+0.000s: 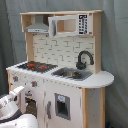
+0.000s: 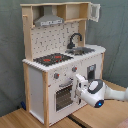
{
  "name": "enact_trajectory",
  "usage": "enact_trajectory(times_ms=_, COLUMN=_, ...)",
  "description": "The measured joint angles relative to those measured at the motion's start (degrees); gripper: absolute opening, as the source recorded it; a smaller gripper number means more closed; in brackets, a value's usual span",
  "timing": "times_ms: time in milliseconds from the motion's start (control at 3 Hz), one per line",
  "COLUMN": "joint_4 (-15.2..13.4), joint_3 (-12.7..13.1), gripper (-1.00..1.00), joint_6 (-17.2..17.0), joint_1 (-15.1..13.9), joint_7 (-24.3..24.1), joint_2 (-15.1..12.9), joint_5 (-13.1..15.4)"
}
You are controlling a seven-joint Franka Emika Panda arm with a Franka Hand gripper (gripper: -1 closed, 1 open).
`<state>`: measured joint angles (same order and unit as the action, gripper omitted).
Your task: Play with the kitchen
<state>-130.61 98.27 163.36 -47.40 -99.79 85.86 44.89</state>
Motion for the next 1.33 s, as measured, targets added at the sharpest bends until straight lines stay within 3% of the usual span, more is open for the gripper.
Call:
enact_trajectory(times_ms=333, joint_4=0.33, joint_3=-0.85, gripper=1.0, joint_6=0.7, joint_1=-0.09, joint_7=0.02, joint_2=-0.03, joint_5=4.96)
enact_trajectory(times_ms=667, joint_4=0.33, joint_3=-0.85, gripper=-1.0, joint_6=0.7, joint_1=-0.09, joint_7=0.02, joint_2=-0.03, joint_5=5.03)
enact_trajectory(times_ms=1000, joint_4=0.33, joint_3=-1.04, gripper=-1.0, joint_6=0.61, joint_1=-0.13, joint_7=0.09, joint_2=-0.01, joint_5=5.68)
enact_trajectory(times_ms=1333, joint_4=-2.1, joint_3=-1.23, gripper=-1.0, joint_6=-0.97, joint_1=4.49, joint_7=0.64, joint_2=-1.11, joint_5=7.09)
